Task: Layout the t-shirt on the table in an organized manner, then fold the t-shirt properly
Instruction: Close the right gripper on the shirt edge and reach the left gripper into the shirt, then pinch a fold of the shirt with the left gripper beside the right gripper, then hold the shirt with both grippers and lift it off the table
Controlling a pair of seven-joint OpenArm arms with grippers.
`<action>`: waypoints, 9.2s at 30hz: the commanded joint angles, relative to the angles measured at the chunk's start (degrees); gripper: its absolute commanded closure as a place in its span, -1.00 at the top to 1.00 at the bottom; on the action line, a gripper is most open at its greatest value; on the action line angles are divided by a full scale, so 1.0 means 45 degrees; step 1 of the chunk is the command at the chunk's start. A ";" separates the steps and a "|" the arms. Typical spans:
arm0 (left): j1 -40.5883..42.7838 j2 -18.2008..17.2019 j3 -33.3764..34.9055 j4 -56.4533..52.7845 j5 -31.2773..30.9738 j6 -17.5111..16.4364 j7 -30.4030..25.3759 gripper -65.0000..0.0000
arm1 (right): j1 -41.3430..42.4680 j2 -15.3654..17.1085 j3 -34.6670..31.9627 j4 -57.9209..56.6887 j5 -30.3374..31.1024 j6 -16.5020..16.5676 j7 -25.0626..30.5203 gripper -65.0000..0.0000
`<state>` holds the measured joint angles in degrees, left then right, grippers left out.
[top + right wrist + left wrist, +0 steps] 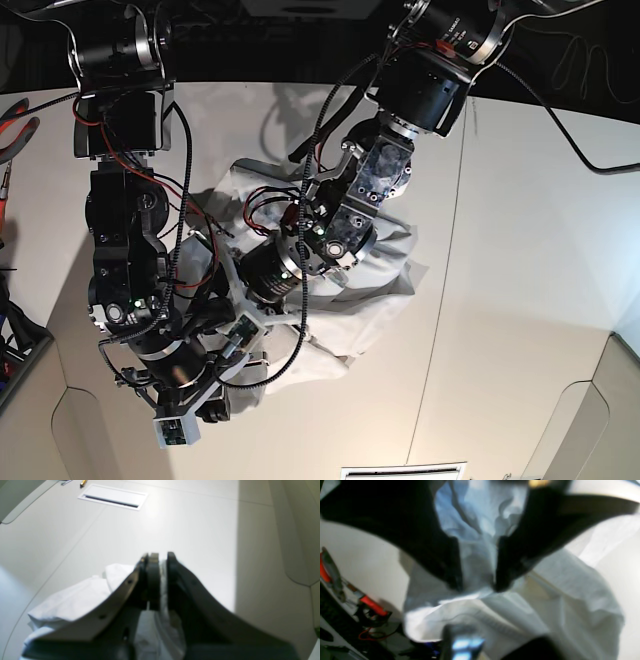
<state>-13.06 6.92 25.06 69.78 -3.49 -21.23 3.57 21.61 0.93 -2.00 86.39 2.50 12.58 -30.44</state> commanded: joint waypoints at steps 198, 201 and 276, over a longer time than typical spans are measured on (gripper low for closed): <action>0.0316 -0.0933 0.0049 0.2108 0.2560 -0.3672 -0.1506 0.03 | 0.2074 -0.0670 -0.0005 -0.2322 -0.1889 -0.1413 0.0617 -1.00; -0.0243 -0.0928 0.0486 0.1948 0.2856 -0.3667 -0.1496 0.03 | 0.2069 -0.0670 0.0000 -0.2322 -0.1889 -0.1409 0.0617 -1.00; -0.3191 -0.0019 0.1608 -0.3789 0.4731 -0.0899 -0.2827 -1.00 | 0.2069 -0.0777 0.0000 -0.2322 -0.0797 0.0301 0.0622 -1.00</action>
<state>-25.69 5.72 32.21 52.01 17.89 -25.36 -10.04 29.08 -1.76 -1.74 74.98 -1.78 13.72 -29.61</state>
